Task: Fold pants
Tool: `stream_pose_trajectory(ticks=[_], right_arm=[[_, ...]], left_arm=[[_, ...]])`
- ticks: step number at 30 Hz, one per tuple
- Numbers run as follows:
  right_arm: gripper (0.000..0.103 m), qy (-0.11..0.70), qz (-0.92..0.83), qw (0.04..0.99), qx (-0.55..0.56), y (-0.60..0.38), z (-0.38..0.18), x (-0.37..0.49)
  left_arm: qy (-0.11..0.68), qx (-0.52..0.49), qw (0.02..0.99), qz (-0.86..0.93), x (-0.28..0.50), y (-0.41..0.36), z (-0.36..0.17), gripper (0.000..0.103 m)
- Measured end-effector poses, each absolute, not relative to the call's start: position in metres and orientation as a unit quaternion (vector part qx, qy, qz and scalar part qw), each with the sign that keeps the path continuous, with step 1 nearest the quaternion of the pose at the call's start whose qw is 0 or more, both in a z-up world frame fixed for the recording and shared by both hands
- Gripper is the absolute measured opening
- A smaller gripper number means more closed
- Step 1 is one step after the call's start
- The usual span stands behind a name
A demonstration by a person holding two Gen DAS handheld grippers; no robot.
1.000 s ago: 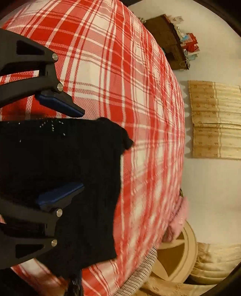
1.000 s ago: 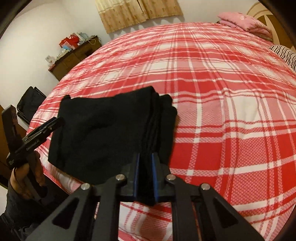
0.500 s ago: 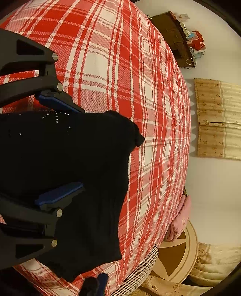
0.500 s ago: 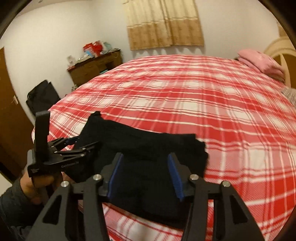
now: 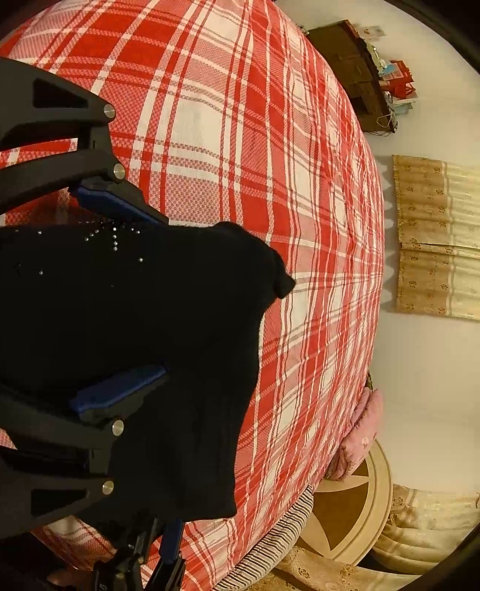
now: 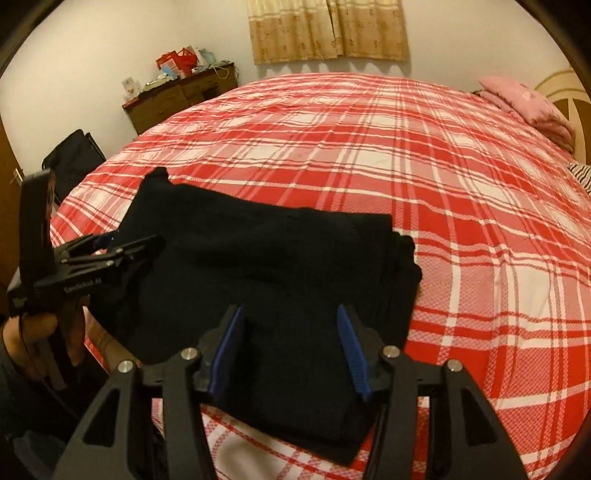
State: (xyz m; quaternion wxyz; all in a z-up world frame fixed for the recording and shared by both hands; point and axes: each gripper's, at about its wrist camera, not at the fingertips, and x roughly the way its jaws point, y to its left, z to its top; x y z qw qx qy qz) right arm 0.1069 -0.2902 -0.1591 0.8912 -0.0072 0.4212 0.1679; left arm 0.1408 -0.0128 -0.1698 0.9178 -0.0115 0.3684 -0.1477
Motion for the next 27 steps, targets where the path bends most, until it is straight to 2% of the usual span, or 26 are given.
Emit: stream_pose_trajectory(ticks=[5,11,13,17,18,24,25,27], right_arm=[[0.055,0.419,0.159,0.894,-0.022,-0.285,-0.156,0.105],[0.058,0.39,0.193,0.901,0.004,-0.281,-0.128,0.124],[0.061,0.401,0.219,0.889,0.028,-0.28,-0.128,0.139],[0.061,0.445,0.21,0.867,0.072,-0.284,-0.148,0.172],[0.057,0.452,0.202,0.865,0.081,-0.288,-0.152,0.175],[0.057,0.432,0.207,0.871,0.107,-0.307,-0.149,0.165],[0.058,0.423,0.197,0.879,0.103,-0.31,-0.145,0.158],[0.066,0.407,0.185,0.89,0.088,-0.314,-0.136,0.143]], left_arm=[[0.355,-0.007,0.922,-0.151,0.134,-0.017,-0.16,0.076],[0.347,0.007,0.924,-0.159,0.127,-0.037,-0.157,0.077],[0.345,0.018,0.924,-0.163,0.124,-0.046,-0.158,0.083],[0.341,0.045,0.925,-0.161,0.123,-0.055,-0.162,0.084],[0.341,0.048,0.925,-0.158,0.125,-0.053,-0.162,0.084],[0.325,0.012,0.939,-0.11,0.144,-0.015,-0.151,0.084],[0.322,0.002,0.941,-0.109,0.147,-0.009,-0.149,0.084],[0.325,0.008,0.94,-0.103,0.154,-0.006,-0.15,0.084]])
